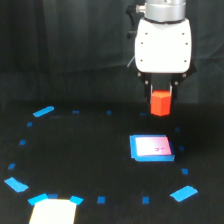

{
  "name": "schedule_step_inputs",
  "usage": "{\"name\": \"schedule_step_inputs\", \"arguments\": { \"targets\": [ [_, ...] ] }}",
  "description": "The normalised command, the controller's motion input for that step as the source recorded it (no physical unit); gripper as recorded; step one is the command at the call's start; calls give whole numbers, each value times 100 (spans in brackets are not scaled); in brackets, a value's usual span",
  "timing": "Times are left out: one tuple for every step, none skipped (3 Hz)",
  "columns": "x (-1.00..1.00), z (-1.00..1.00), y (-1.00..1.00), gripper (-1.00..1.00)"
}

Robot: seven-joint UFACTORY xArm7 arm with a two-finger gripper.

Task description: Pick up the red object from the table

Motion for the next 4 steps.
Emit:
{"name": "schedule_step_inputs", "arguments": {
  "targets": [
    [49, -10, 6, -88],
    [0, 74, -12, -100],
    [46, 4, -14, -90],
    [26, 32, -5, -100]
  ]
}}
